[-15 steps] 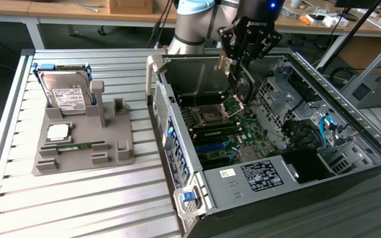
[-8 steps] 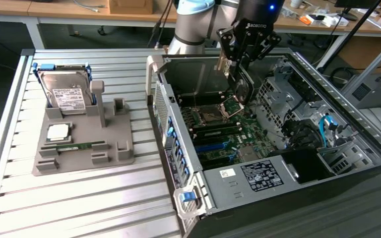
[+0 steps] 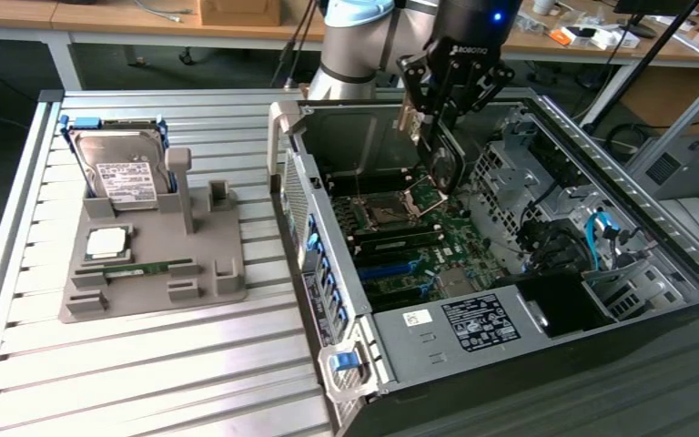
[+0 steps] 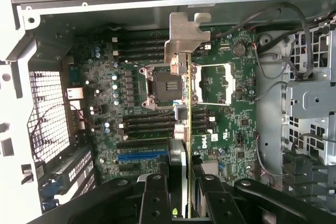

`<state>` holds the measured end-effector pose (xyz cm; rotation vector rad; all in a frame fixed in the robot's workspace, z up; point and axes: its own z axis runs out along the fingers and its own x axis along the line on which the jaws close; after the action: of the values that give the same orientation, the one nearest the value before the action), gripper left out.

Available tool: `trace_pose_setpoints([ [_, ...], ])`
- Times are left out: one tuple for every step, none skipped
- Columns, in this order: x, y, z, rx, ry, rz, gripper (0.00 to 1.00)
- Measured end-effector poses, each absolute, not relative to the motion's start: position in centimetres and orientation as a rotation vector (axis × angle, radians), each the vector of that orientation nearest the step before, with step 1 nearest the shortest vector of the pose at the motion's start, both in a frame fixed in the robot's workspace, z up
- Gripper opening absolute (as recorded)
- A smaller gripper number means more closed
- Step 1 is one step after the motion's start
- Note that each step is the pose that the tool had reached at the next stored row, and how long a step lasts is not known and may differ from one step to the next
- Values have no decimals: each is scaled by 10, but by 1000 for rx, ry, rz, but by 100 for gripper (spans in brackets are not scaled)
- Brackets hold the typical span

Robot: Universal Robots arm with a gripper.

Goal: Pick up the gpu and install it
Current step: 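Pick up the gpu and move the gpu toward the slot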

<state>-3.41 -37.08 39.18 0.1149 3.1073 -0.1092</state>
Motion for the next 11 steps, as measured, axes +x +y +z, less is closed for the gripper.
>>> trace_pose_setpoints([
  [-34,-371,392,115,3107,-109,27],
  [-34,-371,391,115,3107,-109,27],
  [-34,-371,391,115,3107,-109,27],
  [-34,-371,391,115,3107,-109,27],
  [-34,-371,390,115,3107,-109,27],
  [-34,-371,390,115,3107,-109,27],
  [-34,-371,390,115,3107,-109,27],
  [-34,-371,390,115,3107,-109,27],
  [-34,-371,389,115,3107,-109,27],
  [-34,-371,389,115,3107,-109,27],
  [-34,-371,389,115,3107,-109,27],
])
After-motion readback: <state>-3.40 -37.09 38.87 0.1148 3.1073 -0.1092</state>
